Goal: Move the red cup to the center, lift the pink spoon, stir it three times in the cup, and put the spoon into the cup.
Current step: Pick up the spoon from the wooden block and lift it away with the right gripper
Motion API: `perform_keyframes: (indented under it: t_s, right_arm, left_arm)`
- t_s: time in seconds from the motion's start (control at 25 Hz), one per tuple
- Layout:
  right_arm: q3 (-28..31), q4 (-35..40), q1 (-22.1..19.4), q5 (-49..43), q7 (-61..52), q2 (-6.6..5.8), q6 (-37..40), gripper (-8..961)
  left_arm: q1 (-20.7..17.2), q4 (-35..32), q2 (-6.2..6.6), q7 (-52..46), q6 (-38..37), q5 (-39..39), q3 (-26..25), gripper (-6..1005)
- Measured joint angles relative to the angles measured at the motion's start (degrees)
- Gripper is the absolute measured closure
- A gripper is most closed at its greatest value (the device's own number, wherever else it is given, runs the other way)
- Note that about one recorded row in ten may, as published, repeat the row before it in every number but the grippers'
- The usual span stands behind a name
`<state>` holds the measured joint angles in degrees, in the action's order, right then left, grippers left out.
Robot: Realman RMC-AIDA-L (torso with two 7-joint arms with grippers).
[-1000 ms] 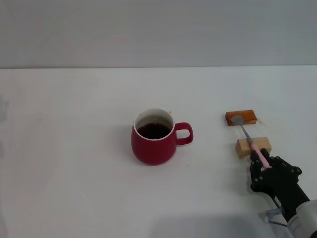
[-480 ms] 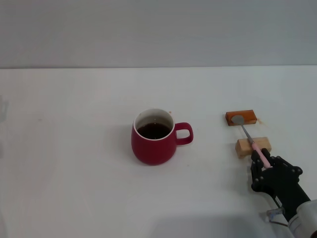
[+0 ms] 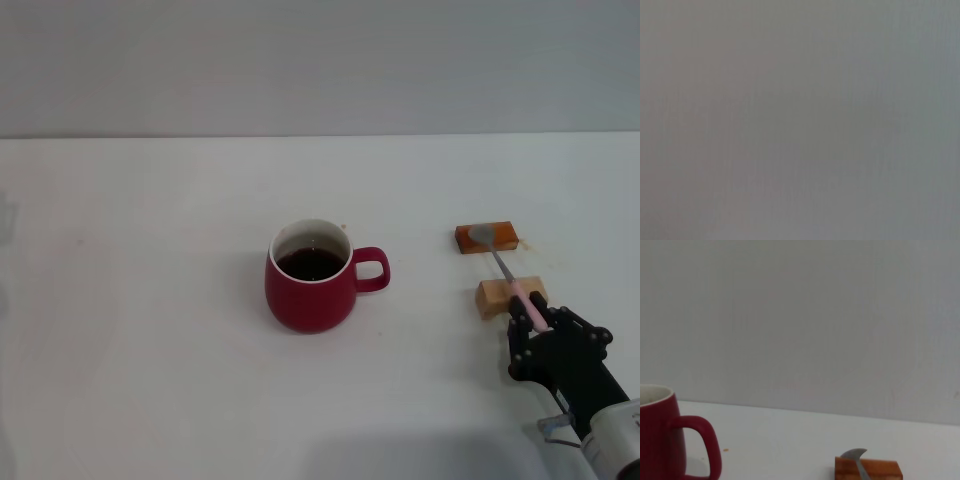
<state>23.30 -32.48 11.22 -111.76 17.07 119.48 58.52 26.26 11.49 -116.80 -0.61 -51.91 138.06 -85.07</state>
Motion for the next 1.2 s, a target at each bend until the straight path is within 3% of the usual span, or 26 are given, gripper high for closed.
perform_keyframes:
  t_s: [0.48,0.76,0.8,0.92,1.0,1.08,1.2]
  right_arm:
    - [1.0,-6.0,-1.1,0.1,10.9,-0.59,1.5,786]
    - [3.3,-17.3,-4.2,-0.2,22.4,-2.18,2.0,785]
    - [4.7,-23.1,-5.5,0.1,26.4,-3.38,0.4,785]
    - [6.9,-28.4,-6.7,0.1,29.6,-4.40,-3.2,785]
    - [11.1,-37.0,-8.6,0.1,34.8,-5.41,-10.5,784]
    - [12.5,-39.8,-9.4,0.1,37.0,-5.57,-13.2,784]
    - [18.2,-48.6,-12.6,-0.1,44.6,-5.15,-24.5,784]
  left_arm:
    - [-0.2,0.0,-0.06,0.0,0.1,-0.2,0.0,151]
    - [-0.2,-0.1,-0.09,0.0,0.2,-0.2,0.0,152]
    - [-0.2,-0.1,-0.09,0.0,0.2,-0.2,0.0,152]
    - [-0.3,-0.2,-0.09,0.0,0.3,-0.2,0.0,152]
    - [-0.3,-0.1,-0.05,0.0,0.3,-0.1,0.0,152]
    - [-0.4,0.0,-0.04,-0.1,0.3,-0.2,0.0,152]
    - [-0.4,-0.1,-0.02,-0.1,0.3,-0.2,-0.4,151]
